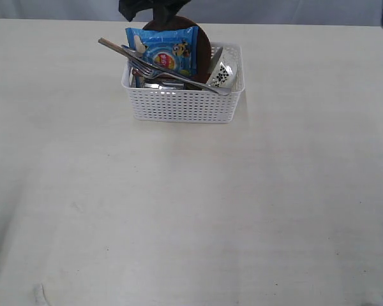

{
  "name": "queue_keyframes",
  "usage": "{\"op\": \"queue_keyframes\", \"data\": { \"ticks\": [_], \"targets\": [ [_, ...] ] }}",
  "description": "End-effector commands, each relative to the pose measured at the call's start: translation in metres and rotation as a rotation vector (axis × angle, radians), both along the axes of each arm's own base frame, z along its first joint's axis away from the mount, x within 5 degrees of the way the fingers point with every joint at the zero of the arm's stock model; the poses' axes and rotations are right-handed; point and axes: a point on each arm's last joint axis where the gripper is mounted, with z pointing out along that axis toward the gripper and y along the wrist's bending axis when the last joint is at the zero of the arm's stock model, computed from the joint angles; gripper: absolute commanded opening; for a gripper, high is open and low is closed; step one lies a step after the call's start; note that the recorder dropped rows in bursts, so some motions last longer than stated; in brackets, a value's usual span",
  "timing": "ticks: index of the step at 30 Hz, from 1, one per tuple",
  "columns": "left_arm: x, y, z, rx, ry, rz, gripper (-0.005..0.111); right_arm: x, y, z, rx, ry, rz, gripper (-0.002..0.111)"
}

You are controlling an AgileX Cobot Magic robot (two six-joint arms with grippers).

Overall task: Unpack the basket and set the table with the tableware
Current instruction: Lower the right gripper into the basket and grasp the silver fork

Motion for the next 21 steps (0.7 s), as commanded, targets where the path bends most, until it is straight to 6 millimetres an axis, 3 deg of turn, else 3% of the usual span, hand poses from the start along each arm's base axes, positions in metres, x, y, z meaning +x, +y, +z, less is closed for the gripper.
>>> {"op": "queue_keyframes", "data": {
  "ticks": [1,3,5,7,8,11,16,21],
  "targets": [
    [0.000,0.000,0.000,0.003,-0.011,0.003,0.000,0.016,0.005,-0.025,-0.058,0.009,0.034,0.000],
    [0.000,0.000,0.000,0.003,-0.011,0.003,0.000,0.022,0.003,-0.038,-0.093,0.015,0.077,0.001],
    [0.000,0.000,0.000,0.003,-0.011,0.003,0.000,0.026,0.002,-0.045,-0.094,0.031,0.095,0.014],
    [0.000,0.000,0.000,0.003,-0.011,0.003,0.000,0.026,0.003,-0.047,-0.101,0.029,0.124,0.040],
    [0.000,0.000,0.000,0.003,-0.011,0.003,0.000,0.026,0.003,-0.048,-0.108,0.026,0.140,0.045],
    [0.000,0.000,0.000,0.003,-0.011,0.003,0.000,0.024,0.006,-0.049,-0.093,0.031,0.208,0.042],
    [0.000,0.000,0.000,0.003,-0.011,0.003,0.000,0.026,0.007,-0.087,-0.149,0.103,0.265,0.032],
    [0.000,0.000,0.000,0.003,-0.011,0.003,0.000,0.033,-0.001,-0.103,-0.187,0.128,0.247,0.032]
  ]
}}
